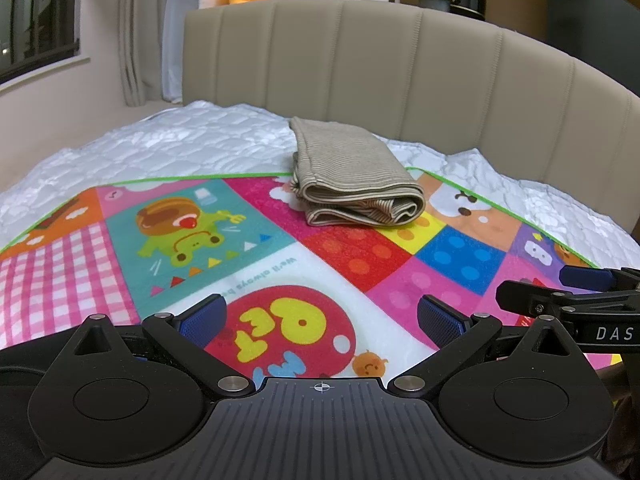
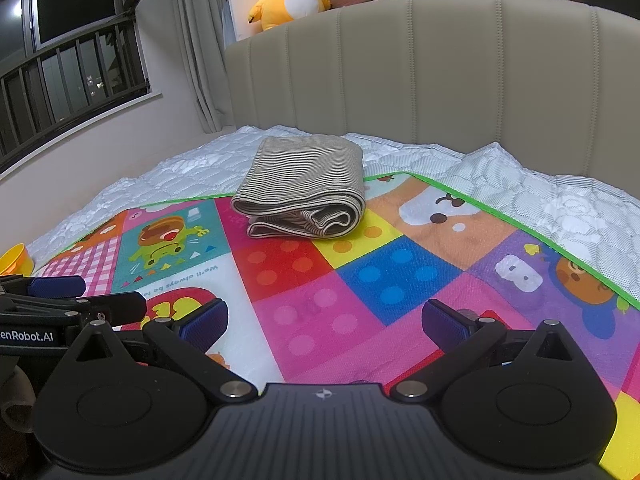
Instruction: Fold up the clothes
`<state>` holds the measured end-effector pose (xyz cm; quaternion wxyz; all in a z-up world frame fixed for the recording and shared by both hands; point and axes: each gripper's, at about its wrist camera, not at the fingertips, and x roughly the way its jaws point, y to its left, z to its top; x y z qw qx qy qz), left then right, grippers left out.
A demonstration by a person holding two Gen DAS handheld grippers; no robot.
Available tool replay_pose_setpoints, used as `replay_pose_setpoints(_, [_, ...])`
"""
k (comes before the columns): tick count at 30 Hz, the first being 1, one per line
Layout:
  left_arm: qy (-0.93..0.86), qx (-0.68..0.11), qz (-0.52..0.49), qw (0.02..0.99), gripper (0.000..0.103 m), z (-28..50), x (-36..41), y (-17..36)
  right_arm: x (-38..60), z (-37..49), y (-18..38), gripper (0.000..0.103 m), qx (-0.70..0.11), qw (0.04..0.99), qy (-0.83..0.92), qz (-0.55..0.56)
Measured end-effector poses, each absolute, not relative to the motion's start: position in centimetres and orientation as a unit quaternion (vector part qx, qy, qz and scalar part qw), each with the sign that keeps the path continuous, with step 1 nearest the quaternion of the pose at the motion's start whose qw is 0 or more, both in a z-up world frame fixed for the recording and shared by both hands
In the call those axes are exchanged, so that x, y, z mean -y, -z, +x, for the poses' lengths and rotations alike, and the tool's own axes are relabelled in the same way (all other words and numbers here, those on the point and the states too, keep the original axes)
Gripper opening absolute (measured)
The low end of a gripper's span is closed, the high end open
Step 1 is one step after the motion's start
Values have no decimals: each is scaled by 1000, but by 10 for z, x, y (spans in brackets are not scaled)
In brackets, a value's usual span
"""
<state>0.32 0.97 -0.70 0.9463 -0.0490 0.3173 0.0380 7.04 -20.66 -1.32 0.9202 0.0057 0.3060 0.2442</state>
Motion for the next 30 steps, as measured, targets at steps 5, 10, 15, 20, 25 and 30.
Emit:
replay_pose_setpoints(5, [-38,-318,-49,946,103,3,-11,7,206,70,13,103,-306,920,-244,5])
replay_pose_setpoints(10, [-39,-318,-50,946,103,4,-11,7,206,71,13,103,-307,920,-243,5])
replay_pose_setpoints(15, [-40,-317,-50,946,103,4,-12,8,206,71,14,103,-308,920,-242,5])
replay_pose_setpoints(20, [-40,-316,-51,946,103,4,-12,7,206,71,14,103,-308,920,-242,5])
replay_pose_setpoints(25, [-41,-316,-51,946,103,4,-12,7,206,71,14,103,-308,920,-241,5])
replay_pose_setpoints(30, [-42,-316,-51,946,103,4,-11,7,206,71,14,103,-308,920,-241,5])
